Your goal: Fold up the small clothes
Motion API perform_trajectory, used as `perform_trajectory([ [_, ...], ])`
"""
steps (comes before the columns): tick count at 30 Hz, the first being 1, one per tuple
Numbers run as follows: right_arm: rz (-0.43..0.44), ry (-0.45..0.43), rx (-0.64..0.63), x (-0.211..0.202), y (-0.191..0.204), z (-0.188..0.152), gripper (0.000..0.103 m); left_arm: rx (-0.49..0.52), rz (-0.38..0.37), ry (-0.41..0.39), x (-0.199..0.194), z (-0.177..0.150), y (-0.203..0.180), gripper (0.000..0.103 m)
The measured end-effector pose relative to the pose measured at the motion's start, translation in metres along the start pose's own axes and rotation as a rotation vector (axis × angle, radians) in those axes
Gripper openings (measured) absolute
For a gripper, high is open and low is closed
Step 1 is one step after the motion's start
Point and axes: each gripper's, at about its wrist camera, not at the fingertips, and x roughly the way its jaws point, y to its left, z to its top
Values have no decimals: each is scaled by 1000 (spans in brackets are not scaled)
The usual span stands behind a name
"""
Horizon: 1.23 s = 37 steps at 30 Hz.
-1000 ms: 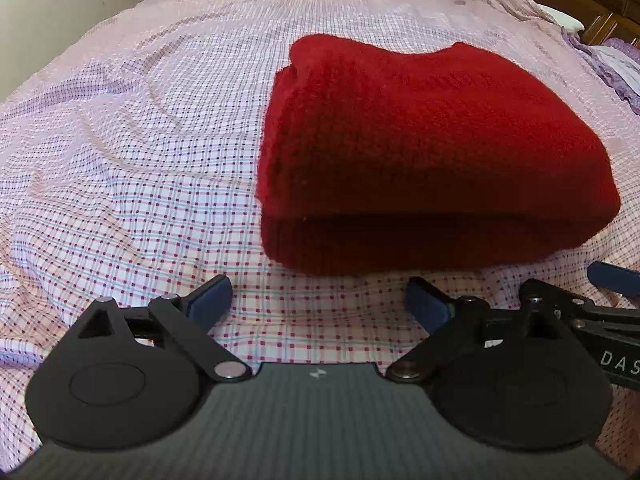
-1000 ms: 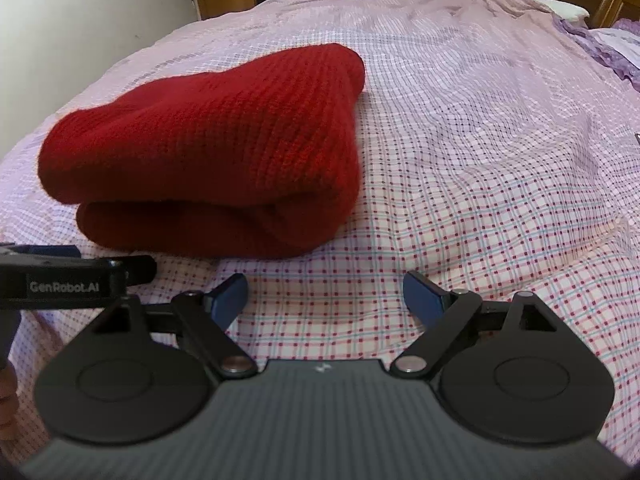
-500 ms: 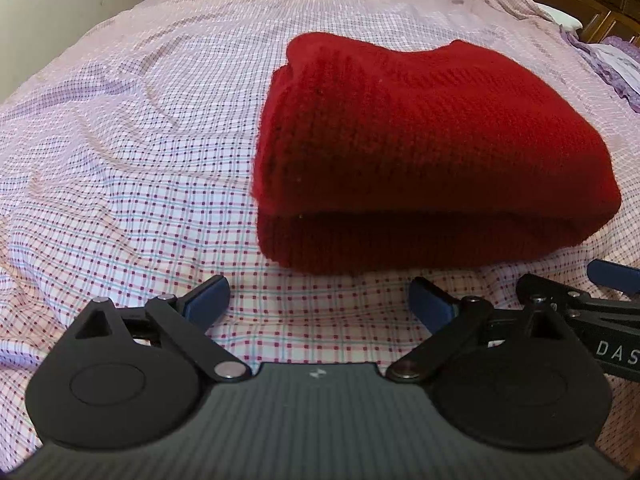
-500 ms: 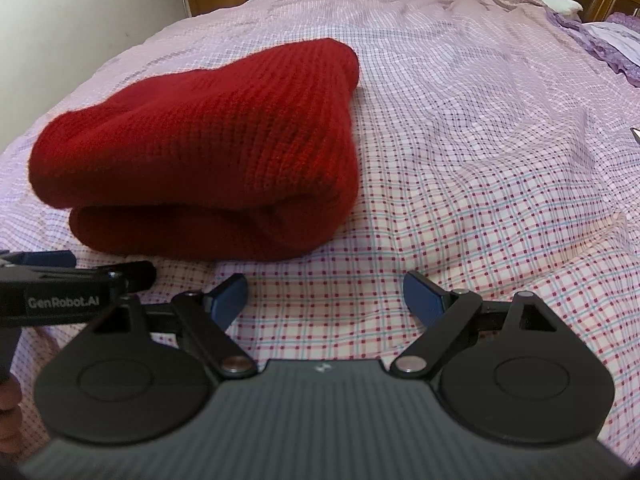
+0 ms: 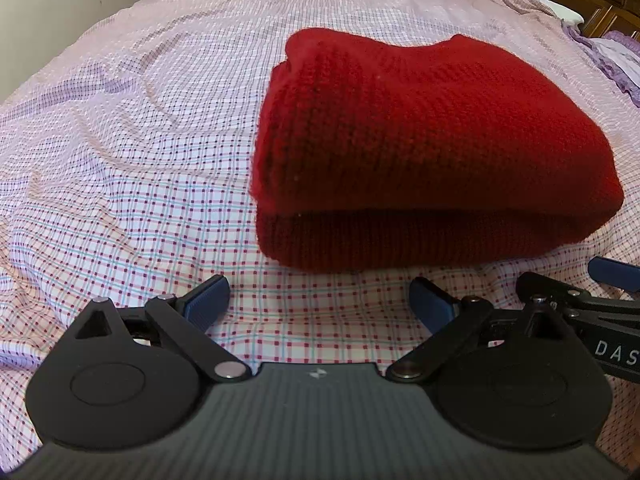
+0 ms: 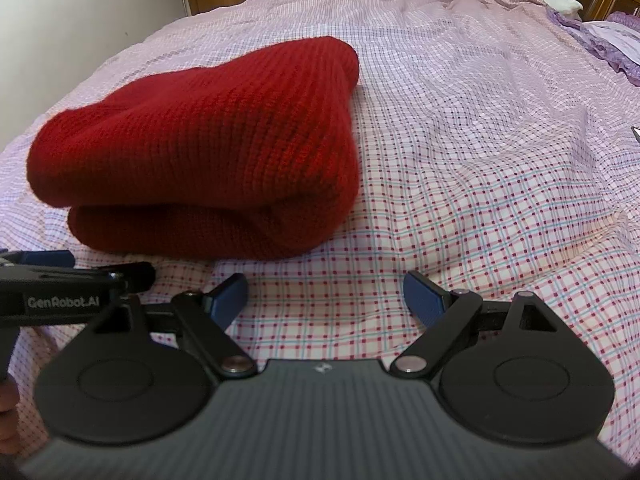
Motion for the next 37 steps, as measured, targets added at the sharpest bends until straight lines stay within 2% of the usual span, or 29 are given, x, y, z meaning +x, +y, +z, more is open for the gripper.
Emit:
perform_trajectory([
  [37, 0, 5, 0, 1, -2, 1, 88, 14, 0, 7, 1, -1, 3, 99],
])
